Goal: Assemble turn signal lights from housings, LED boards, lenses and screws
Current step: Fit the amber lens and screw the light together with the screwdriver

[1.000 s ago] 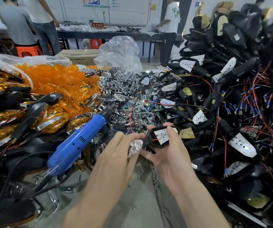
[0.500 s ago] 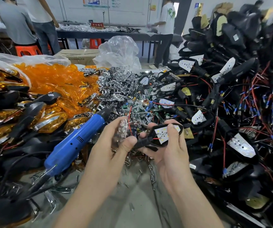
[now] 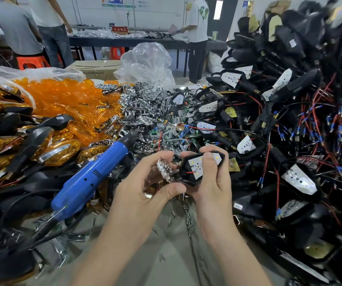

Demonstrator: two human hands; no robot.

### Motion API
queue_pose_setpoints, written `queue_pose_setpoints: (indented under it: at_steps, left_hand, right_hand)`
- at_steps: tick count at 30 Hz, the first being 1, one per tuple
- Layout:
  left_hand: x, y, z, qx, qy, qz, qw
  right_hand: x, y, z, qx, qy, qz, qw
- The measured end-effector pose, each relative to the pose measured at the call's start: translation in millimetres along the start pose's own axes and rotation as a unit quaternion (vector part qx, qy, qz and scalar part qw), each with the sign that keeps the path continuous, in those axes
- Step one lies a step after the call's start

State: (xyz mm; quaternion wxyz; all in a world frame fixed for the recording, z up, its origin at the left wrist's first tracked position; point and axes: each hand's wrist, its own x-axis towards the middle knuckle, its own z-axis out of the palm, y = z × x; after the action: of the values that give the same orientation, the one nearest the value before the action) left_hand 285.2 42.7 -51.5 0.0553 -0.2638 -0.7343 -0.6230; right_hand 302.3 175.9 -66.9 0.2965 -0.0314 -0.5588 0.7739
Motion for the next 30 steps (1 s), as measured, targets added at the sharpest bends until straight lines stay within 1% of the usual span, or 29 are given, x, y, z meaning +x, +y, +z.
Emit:
queue_pose_setpoints:
  at_steps: [3,7,11,14,17,20,26,30]
  left_hand:
    - [0.2,-2.6,0.5,0.029,0.011,0.020,0.999]
    - [-0.7,-4.7,1.8,0.043,0.021,0.030,0.998]
    - [-1.1,-3.3,2.3,0.103,0.025,0.067,0.992]
    - [-0.3,-1.1,2.8,0.180,0.021,0.099,0.978]
    - [0.5,-2.3,1.3,0.238,0.005,0.116,0.964]
    - [0.9,-3.2,0.9,0.251,-0.002,0.121,0.961]
    - [1.8,-0.6,0.0,0.239,-0.029,0.124,0.963]
    - [2.3,-1.1,1.9,0.242,-0.027,0.118,0.963]
  right_hand:
    - [-2.0,-1.2,0.6,-0.029,-0.012,-0.031,0.999]
    - [-4.3,-2.4,1.8,-0.072,-0.018,-0.064,0.995]
    - [-7.2,-5.1,3.8,-0.111,-0.016,-0.084,0.990]
    - [-9.9,-4.3,4.8,-0.146,-0.022,-0.107,0.983]
    - [-10.4,-2.6,5.5,-0.141,-0.036,-0.099,0.984]
    - [-9.2,-2.0,4.8,-0.134,-0.054,-0.087,0.986]
    - [-8.9,-1.1,3.9,-0.136,-0.074,-0.072,0.985]
    - [-9.3,-2.9,4.3,-0.123,-0.077,-0.068,0.987]
